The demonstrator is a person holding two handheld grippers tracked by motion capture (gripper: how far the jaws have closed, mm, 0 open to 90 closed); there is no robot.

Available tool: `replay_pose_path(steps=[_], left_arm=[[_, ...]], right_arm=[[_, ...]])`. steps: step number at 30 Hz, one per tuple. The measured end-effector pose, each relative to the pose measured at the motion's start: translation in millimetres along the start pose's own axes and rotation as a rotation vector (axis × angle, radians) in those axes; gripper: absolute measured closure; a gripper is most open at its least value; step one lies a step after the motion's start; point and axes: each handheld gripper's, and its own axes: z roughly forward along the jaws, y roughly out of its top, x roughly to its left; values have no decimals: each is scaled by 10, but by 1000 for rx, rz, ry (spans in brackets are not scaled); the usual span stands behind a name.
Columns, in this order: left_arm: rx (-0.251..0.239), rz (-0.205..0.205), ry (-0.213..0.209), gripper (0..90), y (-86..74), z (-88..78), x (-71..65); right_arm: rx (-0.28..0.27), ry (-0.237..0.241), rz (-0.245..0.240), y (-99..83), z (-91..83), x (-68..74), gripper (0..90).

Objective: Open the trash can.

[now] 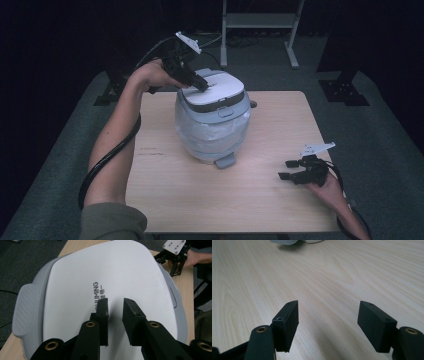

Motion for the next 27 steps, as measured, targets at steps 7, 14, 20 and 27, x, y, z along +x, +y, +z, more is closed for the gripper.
replay_pose_path(steps=[7,14,20,27], left_arm=[[21,13,6,729,15,92,-86],[15,18,14,711,4,191,-140],[5,0,49,707,31,232,-221],[14,-2,75,685,70,270,-308]], right_arm=[[1,-3,-2,12,13,24,321],[3,-4,-9,24,29,51,321],[4,-5,-20,50,49,64,321],[-1,-7,-28,87,66,75,321]])
